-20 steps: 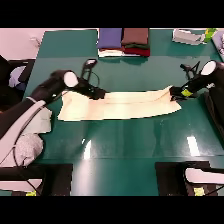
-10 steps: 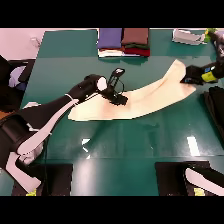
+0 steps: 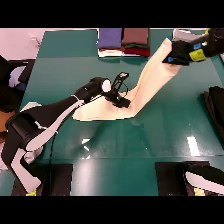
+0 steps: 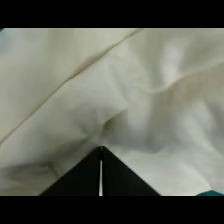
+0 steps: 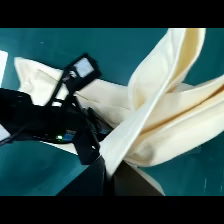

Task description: Fold the shirts.

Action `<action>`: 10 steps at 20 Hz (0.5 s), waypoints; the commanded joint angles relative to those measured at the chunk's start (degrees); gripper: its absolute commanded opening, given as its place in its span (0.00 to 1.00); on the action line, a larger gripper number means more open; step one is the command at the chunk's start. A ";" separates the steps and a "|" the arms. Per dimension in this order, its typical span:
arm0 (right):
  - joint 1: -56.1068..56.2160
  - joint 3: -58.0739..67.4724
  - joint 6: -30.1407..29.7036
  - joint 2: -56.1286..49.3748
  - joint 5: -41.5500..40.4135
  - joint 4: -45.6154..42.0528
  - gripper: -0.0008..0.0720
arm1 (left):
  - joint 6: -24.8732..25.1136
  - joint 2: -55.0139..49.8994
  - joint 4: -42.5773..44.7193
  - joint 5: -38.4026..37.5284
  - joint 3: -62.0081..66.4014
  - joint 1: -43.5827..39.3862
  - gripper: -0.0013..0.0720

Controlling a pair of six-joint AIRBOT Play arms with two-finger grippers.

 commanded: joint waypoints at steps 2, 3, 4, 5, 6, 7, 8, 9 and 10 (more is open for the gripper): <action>8.15 6.84 3.78 -6.27 -2.12 0.13 0.03 | -0.63 4.44 3.41 -3.76 0.24 5.05 0.05; 10.32 7.56 4.33 -7.65 -3.41 0.20 0.03 | -0.59 6.82 5.66 -5.01 0.24 7.39 0.05; 12.63 7.74 4.52 -8.81 -5.27 0.20 0.03 | -0.42 9.35 8.07 -6.29 0.24 9.75 0.05; 15.23 7.74 4.72 -10.19 -7.15 0.20 0.03 | -0.39 12.15 10.54 -7.69 0.26 12.35 0.05; 17.81 7.74 4.79 -11.74 -8.63 0.22 0.03 | -0.37 15.37 13.20 -8.92 0.24 15.19 0.05; 20.68 7.74 4.79 -13.79 -10.32 0.22 0.03 | -0.35 18.36 15.63 -9.86 0.24 17.88 0.05; 23.43 7.74 4.76 -15.89 -12.20 0.17 0.03 | 0.15 21.66 17.97 -10.80 0.24 20.65 0.05; 26.25 7.72 4.72 -18.45 -14.82 0.15 0.03 | 1.22 24.83 19.54 -11.58 0.26 23.32 0.05; 28.70 7.74 4.63 -21.05 -17.75 0.17 0.04 | 1.29 27.65 20.48 -12.15 0.24 25.62 0.05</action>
